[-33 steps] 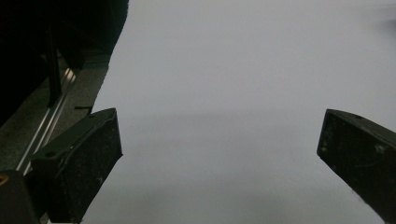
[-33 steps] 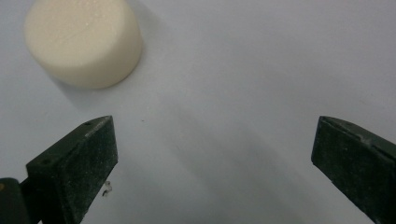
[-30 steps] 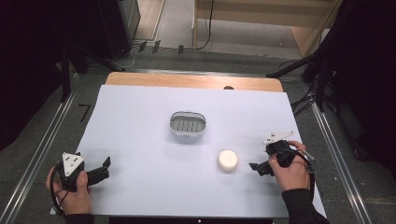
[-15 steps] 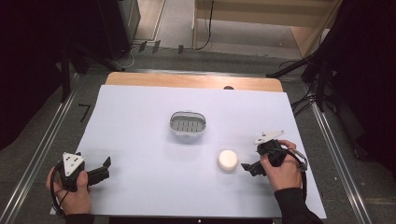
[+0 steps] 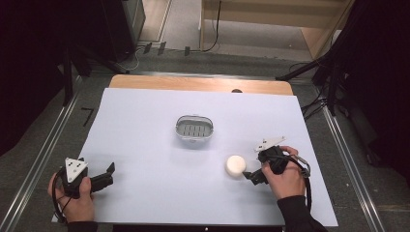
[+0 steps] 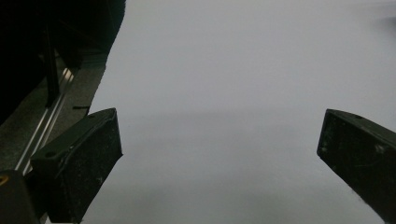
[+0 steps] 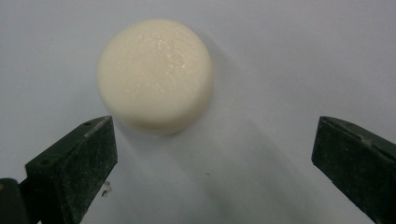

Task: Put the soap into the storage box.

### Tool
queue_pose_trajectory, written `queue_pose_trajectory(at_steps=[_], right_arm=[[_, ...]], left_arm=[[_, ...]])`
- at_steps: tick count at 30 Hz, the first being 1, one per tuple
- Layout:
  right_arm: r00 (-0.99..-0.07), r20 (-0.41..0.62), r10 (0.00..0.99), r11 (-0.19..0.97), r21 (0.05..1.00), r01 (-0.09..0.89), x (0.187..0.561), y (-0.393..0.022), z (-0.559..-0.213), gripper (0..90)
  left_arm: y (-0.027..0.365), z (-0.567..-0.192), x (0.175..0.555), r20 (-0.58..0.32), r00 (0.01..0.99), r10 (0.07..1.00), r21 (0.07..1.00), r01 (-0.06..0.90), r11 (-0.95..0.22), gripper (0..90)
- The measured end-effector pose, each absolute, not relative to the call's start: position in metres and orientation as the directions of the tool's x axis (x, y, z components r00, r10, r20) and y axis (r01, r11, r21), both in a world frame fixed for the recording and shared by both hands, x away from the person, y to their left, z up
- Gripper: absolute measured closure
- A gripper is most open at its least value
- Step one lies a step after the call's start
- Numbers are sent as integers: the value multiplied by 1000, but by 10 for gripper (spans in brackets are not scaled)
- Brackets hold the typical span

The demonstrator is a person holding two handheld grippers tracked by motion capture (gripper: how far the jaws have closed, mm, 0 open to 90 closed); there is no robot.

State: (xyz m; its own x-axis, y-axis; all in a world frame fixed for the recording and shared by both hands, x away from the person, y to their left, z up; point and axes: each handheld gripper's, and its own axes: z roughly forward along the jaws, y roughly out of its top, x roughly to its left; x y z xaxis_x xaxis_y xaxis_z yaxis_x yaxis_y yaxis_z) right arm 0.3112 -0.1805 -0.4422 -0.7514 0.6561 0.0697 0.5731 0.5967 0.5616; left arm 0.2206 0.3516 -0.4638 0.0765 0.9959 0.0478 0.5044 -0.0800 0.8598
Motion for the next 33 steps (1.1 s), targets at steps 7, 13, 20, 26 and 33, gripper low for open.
queue_pose_trajectory(at_steps=[7,13,20,26,33], right_arm=[[-760,83,645,601,560,571,310,-172,-444,5],[-767,84,636,606,560,564,310,-165,-445,5],[-767,97,634,601,563,568,310,-158,-448,6],[-770,93,631,604,564,563,311,-152,-450,15],[-768,87,635,605,563,564,311,-146,-452,53]], left_arm=[[352,-464,221,48,77,996,860,504,-80,2],[352,-464,221,47,77,996,860,505,-80,2],[352,-464,221,43,75,996,860,504,-75,2],[353,-464,220,37,78,996,862,501,-71,2],[353,-464,220,36,78,996,863,501,-71,2]])
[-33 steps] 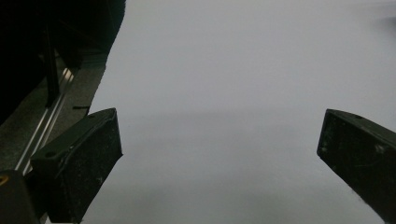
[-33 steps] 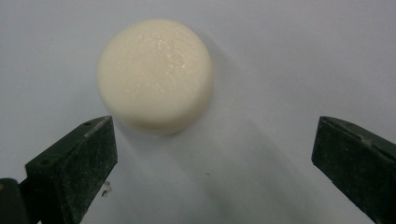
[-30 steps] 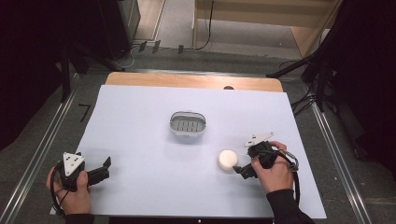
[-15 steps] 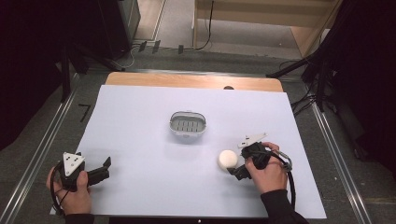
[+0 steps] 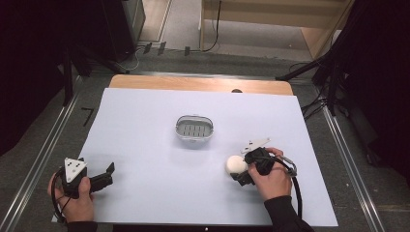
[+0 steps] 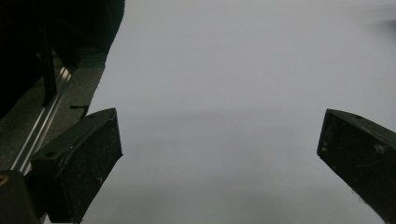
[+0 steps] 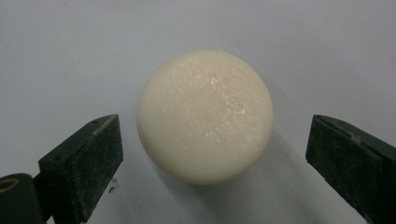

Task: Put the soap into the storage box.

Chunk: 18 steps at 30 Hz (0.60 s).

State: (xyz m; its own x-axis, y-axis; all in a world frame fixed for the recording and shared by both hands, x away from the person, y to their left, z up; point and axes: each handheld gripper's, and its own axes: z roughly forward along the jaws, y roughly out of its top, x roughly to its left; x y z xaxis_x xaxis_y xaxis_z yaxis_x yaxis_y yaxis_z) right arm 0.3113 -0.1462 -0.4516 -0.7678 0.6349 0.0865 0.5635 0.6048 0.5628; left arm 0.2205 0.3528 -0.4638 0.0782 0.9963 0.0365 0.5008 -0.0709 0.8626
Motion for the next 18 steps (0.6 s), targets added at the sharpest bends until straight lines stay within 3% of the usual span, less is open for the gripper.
queue_pose_trajectory(at_steps=[8,18], right_arm=[[-767,85,637,611,550,569,312,-139,-455,128],[-759,83,646,610,542,578,314,-134,-459,150]], left_arm=[[353,-464,221,37,80,996,862,501,-72,2],[353,-464,221,36,81,996,862,502,-72,2]])
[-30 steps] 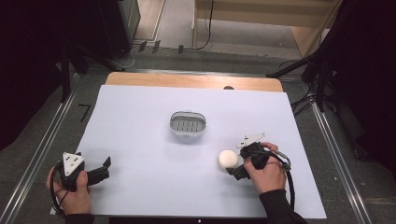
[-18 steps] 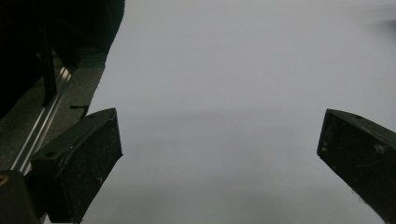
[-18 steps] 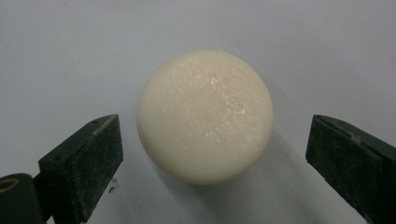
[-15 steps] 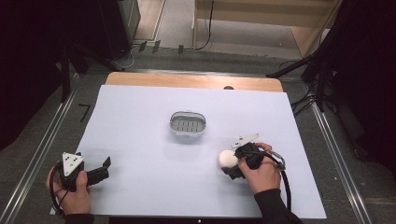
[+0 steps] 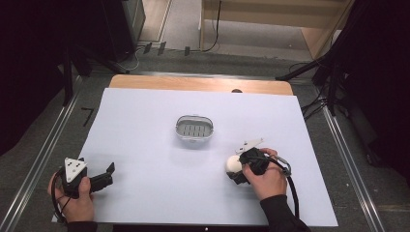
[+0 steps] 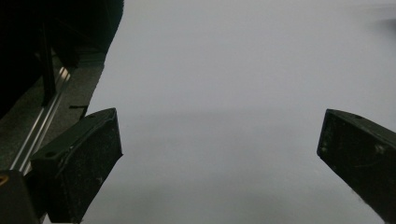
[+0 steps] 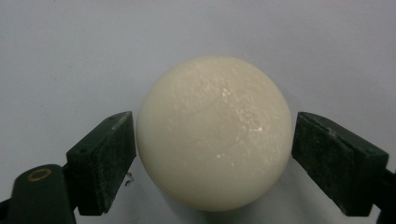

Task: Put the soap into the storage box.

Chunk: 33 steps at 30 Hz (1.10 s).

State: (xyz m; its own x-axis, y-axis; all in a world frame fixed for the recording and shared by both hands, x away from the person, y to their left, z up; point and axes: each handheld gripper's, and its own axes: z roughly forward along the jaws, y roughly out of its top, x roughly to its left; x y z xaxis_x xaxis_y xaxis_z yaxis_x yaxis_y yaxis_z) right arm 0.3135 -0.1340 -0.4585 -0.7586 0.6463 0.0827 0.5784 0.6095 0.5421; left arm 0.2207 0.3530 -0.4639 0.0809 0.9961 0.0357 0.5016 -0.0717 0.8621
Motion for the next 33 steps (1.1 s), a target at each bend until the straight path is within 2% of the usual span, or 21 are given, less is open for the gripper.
queue_pose_trajectory(at_steps=[9,33], right_arm=[[-750,77,657,603,542,585,315,-128,-461,240],[-745,98,659,590,546,594,320,-133,-451,245]], left_arm=[[353,-464,221,33,82,996,861,503,-70,2],[353,-464,221,33,82,996,860,505,-70,1]])
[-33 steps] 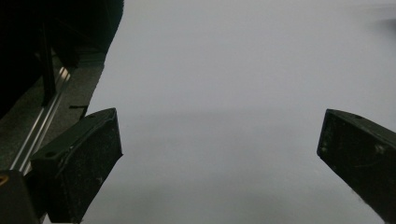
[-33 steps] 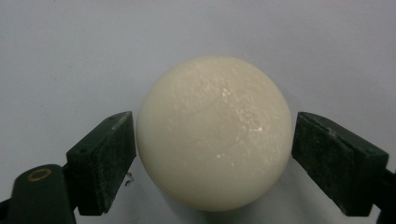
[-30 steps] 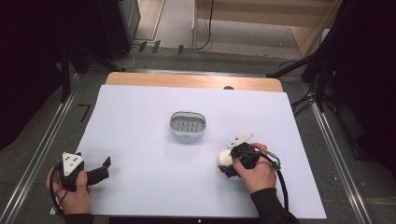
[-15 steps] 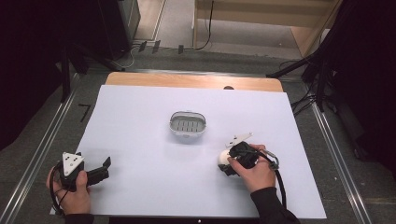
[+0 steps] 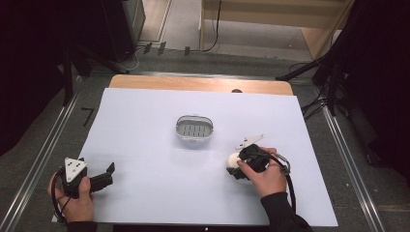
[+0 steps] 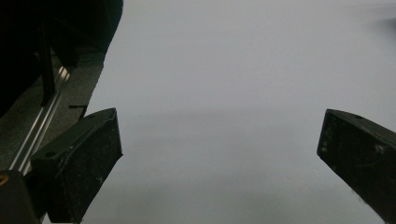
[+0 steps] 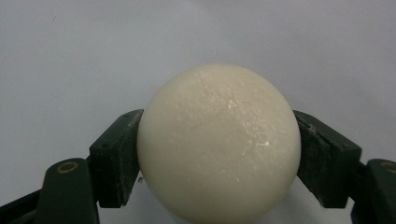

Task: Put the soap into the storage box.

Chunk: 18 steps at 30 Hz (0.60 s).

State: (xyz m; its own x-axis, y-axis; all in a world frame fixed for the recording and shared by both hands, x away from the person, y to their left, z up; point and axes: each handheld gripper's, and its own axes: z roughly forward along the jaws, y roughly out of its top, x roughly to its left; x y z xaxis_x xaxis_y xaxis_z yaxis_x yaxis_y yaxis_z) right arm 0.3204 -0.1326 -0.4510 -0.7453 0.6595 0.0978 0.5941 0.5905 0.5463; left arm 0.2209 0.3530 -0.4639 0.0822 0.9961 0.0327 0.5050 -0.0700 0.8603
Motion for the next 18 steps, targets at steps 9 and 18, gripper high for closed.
queue_pose_trajectory(at_steps=[9,18], right_arm=[[-749,98,656,588,556,588,325,-131,-446,245],[-754,106,649,591,554,586,329,-127,-441,246]], left_arm=[[353,-464,221,32,82,996,860,505,-69,2],[353,-464,221,32,83,996,860,505,-70,1]])
